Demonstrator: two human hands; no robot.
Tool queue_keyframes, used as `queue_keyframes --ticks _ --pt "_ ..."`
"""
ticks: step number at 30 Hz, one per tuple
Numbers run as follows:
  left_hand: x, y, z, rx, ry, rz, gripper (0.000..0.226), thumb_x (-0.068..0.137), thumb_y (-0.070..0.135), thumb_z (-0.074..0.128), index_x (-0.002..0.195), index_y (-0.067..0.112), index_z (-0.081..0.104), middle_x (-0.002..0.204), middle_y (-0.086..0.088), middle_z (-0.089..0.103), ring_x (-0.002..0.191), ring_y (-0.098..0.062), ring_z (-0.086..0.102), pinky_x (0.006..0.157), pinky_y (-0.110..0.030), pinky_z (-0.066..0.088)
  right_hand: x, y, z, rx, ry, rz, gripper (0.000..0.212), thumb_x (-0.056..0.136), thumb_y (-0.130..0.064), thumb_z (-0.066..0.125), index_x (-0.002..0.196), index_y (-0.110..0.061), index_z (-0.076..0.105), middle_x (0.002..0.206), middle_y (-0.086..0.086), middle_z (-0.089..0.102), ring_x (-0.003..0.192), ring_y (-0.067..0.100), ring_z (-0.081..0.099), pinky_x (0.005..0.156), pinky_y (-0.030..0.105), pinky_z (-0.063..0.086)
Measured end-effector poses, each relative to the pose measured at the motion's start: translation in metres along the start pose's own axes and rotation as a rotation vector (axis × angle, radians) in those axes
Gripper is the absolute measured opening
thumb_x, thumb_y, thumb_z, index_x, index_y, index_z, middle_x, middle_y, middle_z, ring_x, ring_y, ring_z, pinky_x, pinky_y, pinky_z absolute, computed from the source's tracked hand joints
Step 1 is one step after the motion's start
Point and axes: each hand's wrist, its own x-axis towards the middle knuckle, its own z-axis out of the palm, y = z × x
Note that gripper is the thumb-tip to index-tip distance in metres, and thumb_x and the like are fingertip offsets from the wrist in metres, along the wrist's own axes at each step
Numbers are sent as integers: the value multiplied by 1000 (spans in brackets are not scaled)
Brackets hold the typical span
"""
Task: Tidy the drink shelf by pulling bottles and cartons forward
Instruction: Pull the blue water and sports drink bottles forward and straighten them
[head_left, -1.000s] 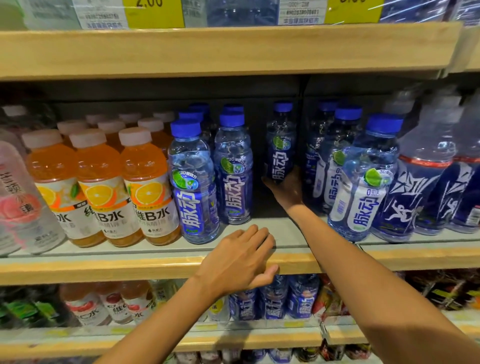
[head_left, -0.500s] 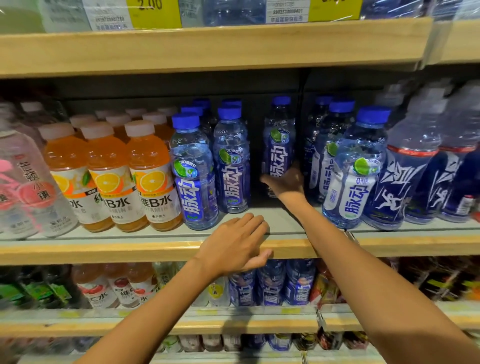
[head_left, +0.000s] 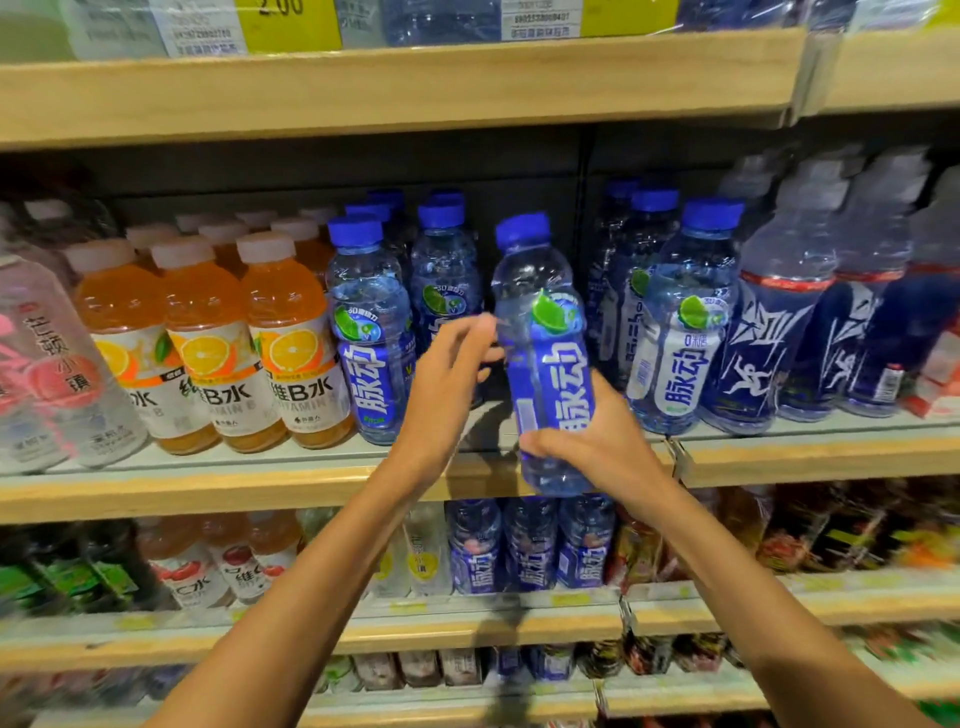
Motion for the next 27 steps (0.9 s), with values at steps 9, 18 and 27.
queue_keyframes --ticks 9,18,27 --pt "-4 34 30 -117 197 26 23 73 19 81 91 15 68 80 0 73 71 -14 70 70 -28 57 -37 -8 30 -54 -35 -69 61 47 -54 73 98 -37 42 85 -15 66 74 -2 65 59 15 50" --pt "12 51 8 -690 -424 -194 49 49 28 85 92 9 69 88 -7 68 78 -25 65 77 -35 52 -32 1 18 1115 -736 153 75 70 -58 74 129 -13 59 123 13 64 114 27 61 103 48 42" --pt "13 42 12 -974 -749 -203 65 60 30 85 111 4 54 97 -8 63 83 -25 66 80 -37 56 -34 -11 43 1122 -974 75 65 78 -42 72 126 -5 51 106 11 63 96 23 63 91 37 51"
